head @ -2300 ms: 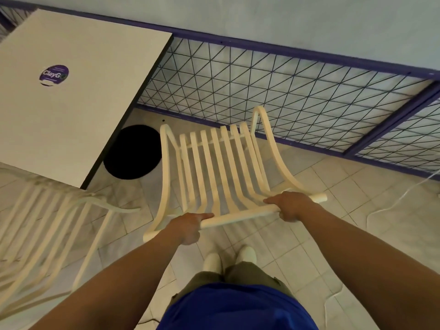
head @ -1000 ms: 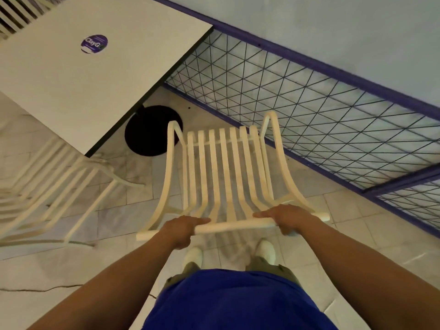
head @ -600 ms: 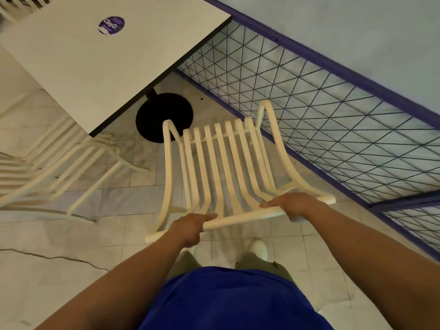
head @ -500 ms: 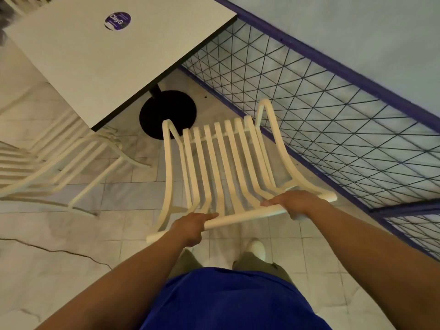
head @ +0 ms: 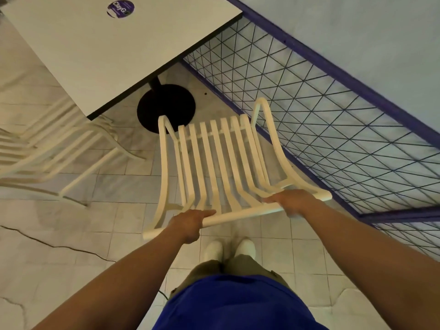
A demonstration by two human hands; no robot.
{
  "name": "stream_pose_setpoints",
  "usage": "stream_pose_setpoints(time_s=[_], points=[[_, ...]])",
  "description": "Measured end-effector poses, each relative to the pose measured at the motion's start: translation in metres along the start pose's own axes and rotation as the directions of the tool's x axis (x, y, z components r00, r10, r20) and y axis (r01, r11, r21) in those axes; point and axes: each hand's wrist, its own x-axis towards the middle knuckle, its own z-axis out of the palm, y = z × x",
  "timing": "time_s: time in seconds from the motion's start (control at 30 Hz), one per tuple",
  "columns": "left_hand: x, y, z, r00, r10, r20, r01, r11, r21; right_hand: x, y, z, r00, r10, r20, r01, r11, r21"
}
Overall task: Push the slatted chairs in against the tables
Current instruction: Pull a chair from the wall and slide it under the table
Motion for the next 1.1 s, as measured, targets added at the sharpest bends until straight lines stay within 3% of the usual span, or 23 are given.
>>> stream_pose_setpoints(time_s=[0.2, 0.43, 0.8, 1.1], points=[[0.006, -0.003, 0.002, 1.0, 0.028, -0.011, -0.028, 1.0, 0.007, 0.0, -0.009, 0.007, 0.994, 0.096, -0.057, -0.097, 0.995, -0.008], [0.009, -0.005, 0.004, 1.0, 0.014, -0.002, -0.014, 1.0, 0.01, 0.001, -0.007, 0.005, 0.995, 0.093, -0.046, -0.092, 0.995, 0.029], [0.004, 0.002, 0.009, 0.996, -0.083, -0.035, 0.082, 0.996, -0.035, 0.017, 0.021, 0.012, 0.994, -0.111, 0.01, 0.11, 0.993, 0.035], [0.01, 0.049, 0.011, 0.98, -0.191, -0.05, 0.181, 0.971, -0.158, 0.022, 0.068, -0.005, 0.97, -0.242, 0.004, 0.241, 0.968, -0.073]])
